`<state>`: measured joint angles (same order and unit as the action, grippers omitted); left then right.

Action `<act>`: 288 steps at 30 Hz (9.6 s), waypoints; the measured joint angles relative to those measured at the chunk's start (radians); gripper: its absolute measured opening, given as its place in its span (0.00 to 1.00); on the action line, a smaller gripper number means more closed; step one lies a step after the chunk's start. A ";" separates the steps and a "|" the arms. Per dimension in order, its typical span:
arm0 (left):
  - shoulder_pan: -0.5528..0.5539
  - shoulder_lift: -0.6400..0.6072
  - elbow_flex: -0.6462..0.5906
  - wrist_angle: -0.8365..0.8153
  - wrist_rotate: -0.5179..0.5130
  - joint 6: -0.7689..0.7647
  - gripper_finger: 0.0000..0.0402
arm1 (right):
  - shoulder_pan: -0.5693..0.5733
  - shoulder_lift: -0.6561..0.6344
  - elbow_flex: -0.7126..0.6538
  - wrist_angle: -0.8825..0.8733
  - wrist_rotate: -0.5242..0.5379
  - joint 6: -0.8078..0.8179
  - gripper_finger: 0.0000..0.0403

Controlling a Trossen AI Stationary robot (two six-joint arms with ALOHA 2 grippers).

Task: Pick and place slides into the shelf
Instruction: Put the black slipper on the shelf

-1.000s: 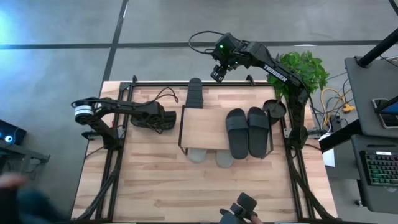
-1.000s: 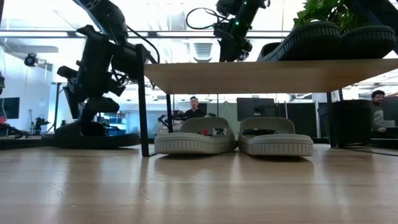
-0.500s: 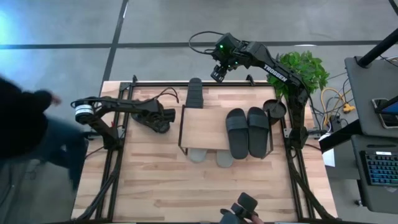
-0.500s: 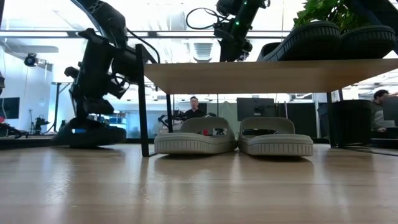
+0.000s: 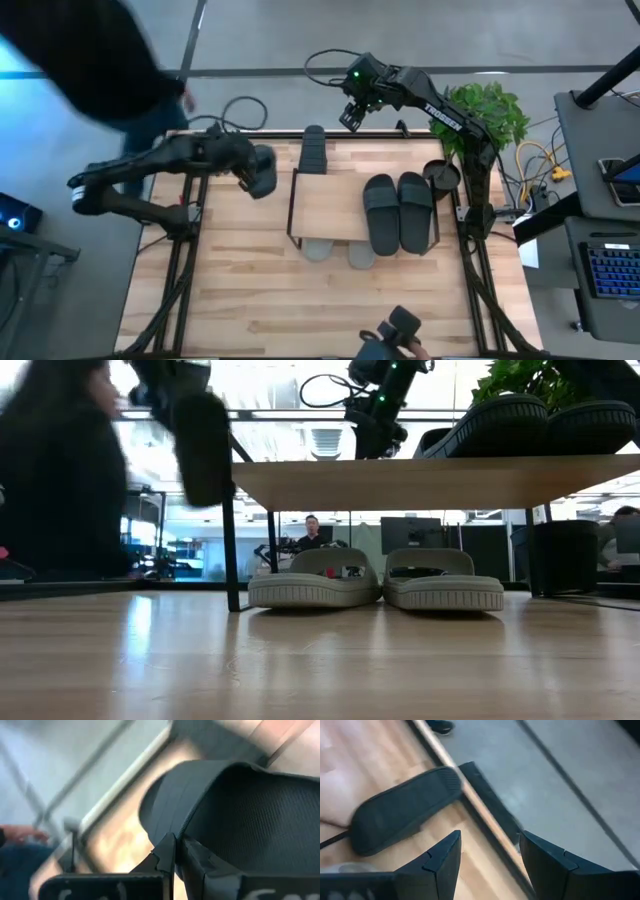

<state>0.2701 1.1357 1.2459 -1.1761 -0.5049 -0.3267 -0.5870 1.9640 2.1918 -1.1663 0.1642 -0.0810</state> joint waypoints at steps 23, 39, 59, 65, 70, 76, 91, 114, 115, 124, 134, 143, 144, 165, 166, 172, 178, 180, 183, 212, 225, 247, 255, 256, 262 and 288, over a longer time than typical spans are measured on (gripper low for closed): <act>-0.161 0.619 0.591 0.293 -0.258 0.542 0.00 | -0.075 -0.219 0.000 -0.092 0.335 0.209 0.48; -0.332 0.809 0.756 0.130 -0.275 0.320 0.00 | -0.080 -0.317 0.000 -0.059 0.174 0.034 0.48; -0.366 0.854 0.735 0.129 -0.189 0.127 0.00 | -0.088 -0.322 0.000 -0.012 0.011 -0.106 0.48; -0.364 0.853 0.733 0.176 -0.175 0.123 0.00 | -0.088 -0.362 0.000 -0.010 -0.063 -0.129 0.48; -0.363 0.837 0.736 0.162 -0.138 0.123 0.00 | -0.088 -0.372 0.000 -0.011 -0.085 -0.122 0.48; -0.359 0.807 0.735 0.086 -0.173 0.123 0.04 | -0.090 -0.372 0.000 -0.008 -0.039 -0.138 0.48; -0.315 0.757 0.724 0.139 -0.020 0.123 0.12 | -0.114 -0.372 0.000 0.005 0.047 -0.155 0.48; 0.000 0.673 0.729 0.067 0.238 -0.096 0.12 | -0.114 -0.371 0.000 -0.006 0.047 -0.129 0.48; 0.016 0.684 0.729 0.067 0.274 -0.094 0.12 | -0.114 -0.371 0.000 -0.007 0.047 -0.129 0.48; -0.030 0.769 0.724 0.071 0.388 -0.025 0.12 | -0.114 -0.371 0.000 -0.034 0.047 -0.139 0.48; -0.092 0.806 0.724 0.120 0.415 -0.001 0.12 | -0.114 -0.371 0.000 -0.027 0.047 -0.155 0.48; -0.086 0.741 0.724 0.053 0.242 0.022 0.12 | -0.114 -0.371 0.000 -0.027 0.047 -0.144 0.48; -0.081 0.725 0.724 0.043 0.194 0.022 0.12 | -0.114 -0.371 0.000 -0.027 0.047 -0.142 0.48; 0.612 0.631 0.312 0.224 0.866 0.106 0.30 | -0.114 -0.368 0.000 -0.017 0.047 -0.096 0.48; 0.618 0.631 0.264 0.276 0.905 0.105 0.33 | -0.114 -0.365 0.000 -0.014 0.047 -0.085 0.48; 0.626 0.631 0.124 0.605 0.970 0.073 0.55 | -0.114 -0.337 0.000 -0.002 0.047 -0.033 0.48; 0.677 0.696 0.111 0.711 1.039 0.040 0.63 | -0.114 -0.300 0.000 -0.003 0.047 0.002 0.48; 0.700 0.743 0.111 0.718 1.126 0.014 0.64 | -0.114 -0.291 0.000 -0.005 0.047 0.004 0.48; 0.717 0.788 0.114 0.742 1.199 -0.008 0.64 | -0.114 -0.280 0.000 -0.005 0.047 0.004 0.48; 0.664 0.954 0.174 0.919 1.344 0.032 0.55 | -0.114 -0.259 0.000 -0.005 0.102 0.029 0.48; 0.654 0.952 0.172 0.978 1.359 0.050 0.14 | -0.114 -0.259 0.000 -0.006 0.102 0.029 0.48; 0.646 0.468 0.167 0.899 0.984 0.539 0.11 | -0.114 -0.259 0.000 -0.083 0.099 0.028 0.48; 0.430 0.247 0.161 0.918 0.718 0.941 0.11 | -0.114 -0.259 0.000 -0.076 0.099 -0.033 0.48; 0.391 0.234 0.157 0.915 0.663 1.002 0.11 | -0.114 -0.259 0.000 -0.076 0.099 -0.037 0.48; 0.128 0.210 0.147 0.885 0.363 1.274 0.11 | -0.114 -0.260 0.000 -0.078 0.099 -0.044 0.48; -0.439 0.366 0.028 0.894 -0.247 1.044 0.13 | -0.114 -0.308 0.000 -0.117 0.090 -0.043 0.48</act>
<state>-0.1688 1.5016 1.2737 -0.2821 -0.7521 0.7170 -0.7010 1.6558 2.1918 -1.2831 0.2546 -0.1238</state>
